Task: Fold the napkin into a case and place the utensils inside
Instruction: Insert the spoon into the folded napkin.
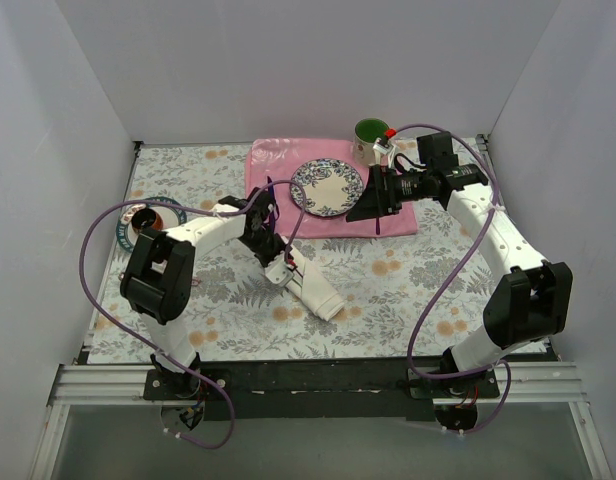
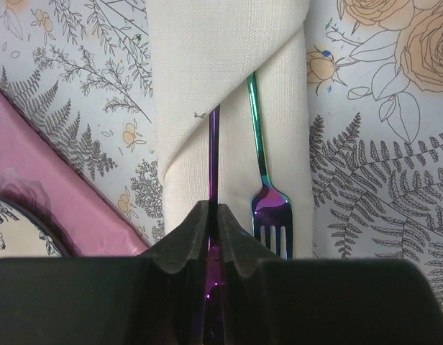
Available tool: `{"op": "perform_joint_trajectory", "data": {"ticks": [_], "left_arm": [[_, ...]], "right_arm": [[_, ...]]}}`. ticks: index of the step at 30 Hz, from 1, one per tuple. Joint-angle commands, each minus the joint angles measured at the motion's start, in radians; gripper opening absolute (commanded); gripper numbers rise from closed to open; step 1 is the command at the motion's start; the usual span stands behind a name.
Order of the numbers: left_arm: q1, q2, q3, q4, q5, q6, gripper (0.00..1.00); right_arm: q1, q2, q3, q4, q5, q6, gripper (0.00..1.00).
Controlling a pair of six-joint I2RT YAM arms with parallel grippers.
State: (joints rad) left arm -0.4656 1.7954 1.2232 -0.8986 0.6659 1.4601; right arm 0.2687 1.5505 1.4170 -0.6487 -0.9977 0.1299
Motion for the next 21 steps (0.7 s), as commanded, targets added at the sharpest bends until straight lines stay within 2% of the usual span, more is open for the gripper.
{"op": "perform_joint_trajectory", "data": {"ticks": [1, 21], "left_arm": [[-0.018, -0.007, 0.006, -0.017, 0.051, 0.408, 0.0], [-0.07, -0.001, -0.002, -0.003, 0.066, 0.37, 0.01]], "right_arm": [[-0.008, -0.029, 0.007, 0.023, -0.024, -0.01, 0.99], [-0.014, -0.027, 0.008, 0.031, -0.032, -0.001, 0.99]]}}
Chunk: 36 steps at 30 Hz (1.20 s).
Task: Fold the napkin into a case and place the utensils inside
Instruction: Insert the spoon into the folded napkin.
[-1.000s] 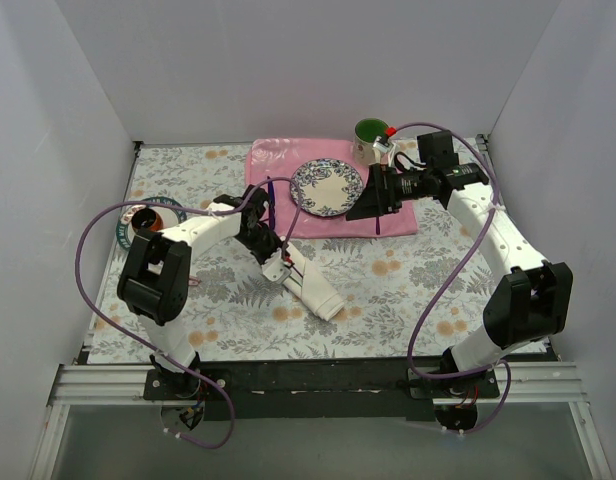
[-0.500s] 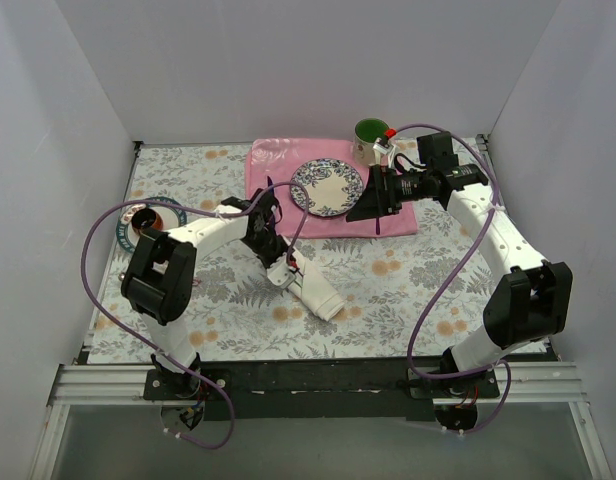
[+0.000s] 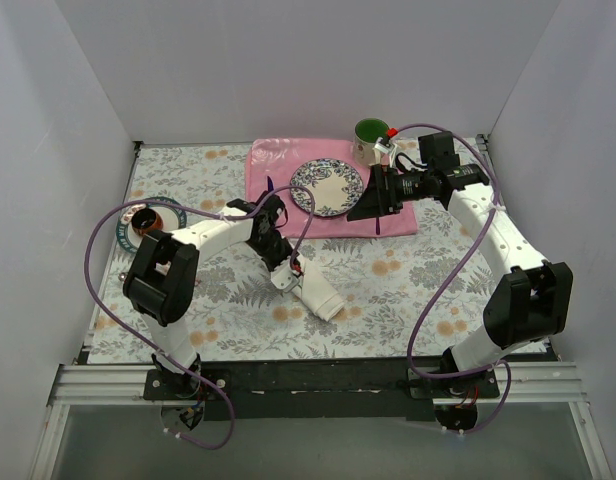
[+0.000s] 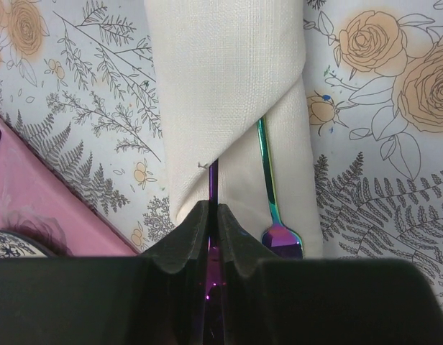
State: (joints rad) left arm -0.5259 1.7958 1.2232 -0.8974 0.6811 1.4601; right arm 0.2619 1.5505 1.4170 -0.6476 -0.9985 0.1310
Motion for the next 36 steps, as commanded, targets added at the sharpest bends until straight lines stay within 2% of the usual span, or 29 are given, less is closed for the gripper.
{"op": "perform_joint_trajectory", "data": {"ticks": [1, 6, 18, 21, 23, 26, 36], "left_arm": [[-0.011, -0.001, -0.002, -0.005, 0.049, 0.37, 0.02], [-0.016, -0.001, -0.004, -0.003, 0.052, 0.37, 0.05], [-0.02, 0.01, -0.004, -0.015, 0.035, 0.367, 0.05], [-0.022, 0.013, -0.002, -0.012, 0.029, 0.358, 0.13], [-0.02, 0.014, -0.001, -0.009, 0.031, 0.353, 0.22], [-0.022, 0.016, 0.013, -0.02, 0.028, 0.355, 0.26], [-0.019, -0.041, 0.099, -0.109, -0.025, 0.327, 0.29]], "right_arm": [[-0.006, -0.03, 0.007, 0.028, -0.031, -0.002, 0.99], [-0.009, -0.029, 0.008, 0.029, -0.032, -0.001, 0.99], [-0.012, -0.024, 0.011, 0.031, -0.034, -0.002, 0.99], [-0.013, -0.023, 0.013, 0.029, -0.035, -0.002, 0.99], [-0.013, -0.024, 0.013, 0.029, -0.037, -0.001, 0.99], [-0.015, -0.023, 0.017, 0.028, -0.035, -0.002, 0.99], [-0.016, -0.024, 0.037, 0.028, -0.034, -0.002, 0.99]]}}
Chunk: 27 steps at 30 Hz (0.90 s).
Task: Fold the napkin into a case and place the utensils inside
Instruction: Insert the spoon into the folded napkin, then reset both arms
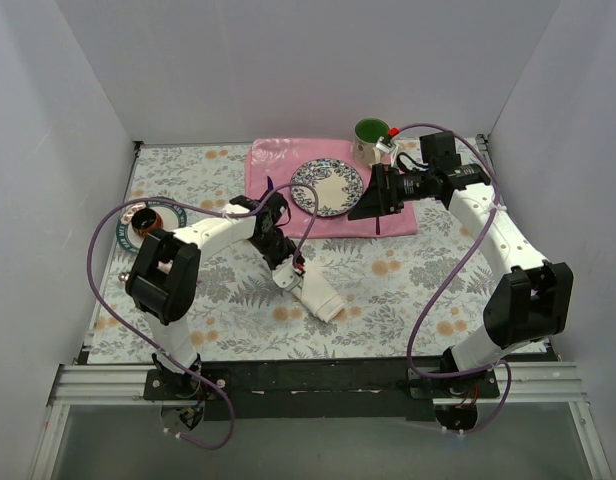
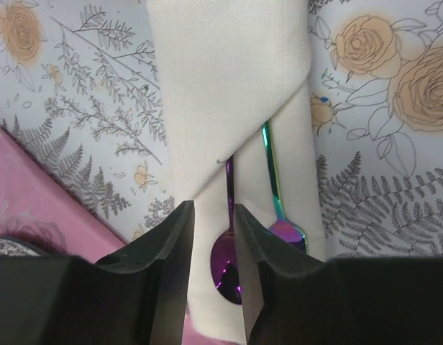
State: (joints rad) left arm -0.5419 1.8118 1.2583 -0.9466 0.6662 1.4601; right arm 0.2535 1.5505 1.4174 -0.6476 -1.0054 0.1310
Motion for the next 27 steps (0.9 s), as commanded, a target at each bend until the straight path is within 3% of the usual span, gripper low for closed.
{"op": "perform_joint_trajectory", "data": {"ticks": [1, 5, 7, 9, 10, 12, 13, 14, 17, 18, 20, 21, 24, 25, 27], "left_arm": [[-0.001, -0.068, 0.073, -0.066, -0.014, 0.316, 0.3], [0.003, -0.137, 0.127, -0.089, -0.03, 0.234, 0.32], [0.003, -0.187, 0.15, -0.096, -0.037, 0.134, 0.39], [0.005, -0.238, 0.187, -0.084, -0.047, 0.035, 0.52], [0.005, -0.255, 0.197, -0.069, -0.053, -0.024, 0.68], [0.003, -0.284, 0.24, -0.032, -0.068, -0.217, 0.84], [0.003, -0.299, 0.263, -0.021, -0.089, -0.281, 0.98], [0.005, -0.304, 0.285, -0.008, -0.103, -0.448, 0.98], [0.007, -0.304, 0.383, 0.043, -0.192, -0.714, 0.98], [0.007, -0.302, 0.407, 0.066, -0.223, -0.894, 0.98], [0.005, -0.296, 0.47, 0.088, -0.313, -1.076, 0.98], [0.01, -0.296, 0.486, 0.086, -0.336, -1.25, 0.98], [0.025, -0.31, 0.51, 0.1, -0.451, -1.484, 0.98], [0.037, -0.315, 0.521, 0.092, -0.461, -1.63, 0.98], [0.095, -0.316, 0.541, 0.018, -0.395, -1.749, 0.98]], "right_arm": [[-0.008, -0.021, 0.04, 0.029, -0.025, -0.005, 0.99], [-0.008, -0.026, 0.054, 0.034, -0.013, -0.011, 0.99], [-0.008, -0.033, 0.061, 0.029, -0.001, -0.022, 0.99], [-0.013, -0.041, 0.063, 0.023, 0.01, -0.045, 0.99], [-0.016, -0.053, 0.06, 0.023, 0.023, -0.047, 0.99], [-0.026, -0.081, 0.052, 0.028, 0.036, -0.056, 0.99], [-0.031, -0.093, 0.049, 0.037, 0.042, -0.056, 0.99], [-0.043, -0.107, 0.038, 0.04, 0.048, -0.056, 0.99], [-0.075, -0.159, 0.029, 0.029, 0.076, -0.065, 0.99], [-0.085, -0.188, 0.029, 0.022, 0.088, -0.08, 0.99], [-0.109, -0.219, 0.026, -0.007, 0.106, -0.097, 0.99], [-0.117, -0.249, 0.025, -0.021, 0.128, -0.109, 0.99], [-0.143, -0.321, -0.003, -0.081, 0.2, -0.174, 0.99], [-0.149, -0.342, -0.021, -0.09, 0.217, -0.195, 0.99], [-0.168, -0.4, -0.058, -0.112, 0.27, -0.211, 0.99]]}}
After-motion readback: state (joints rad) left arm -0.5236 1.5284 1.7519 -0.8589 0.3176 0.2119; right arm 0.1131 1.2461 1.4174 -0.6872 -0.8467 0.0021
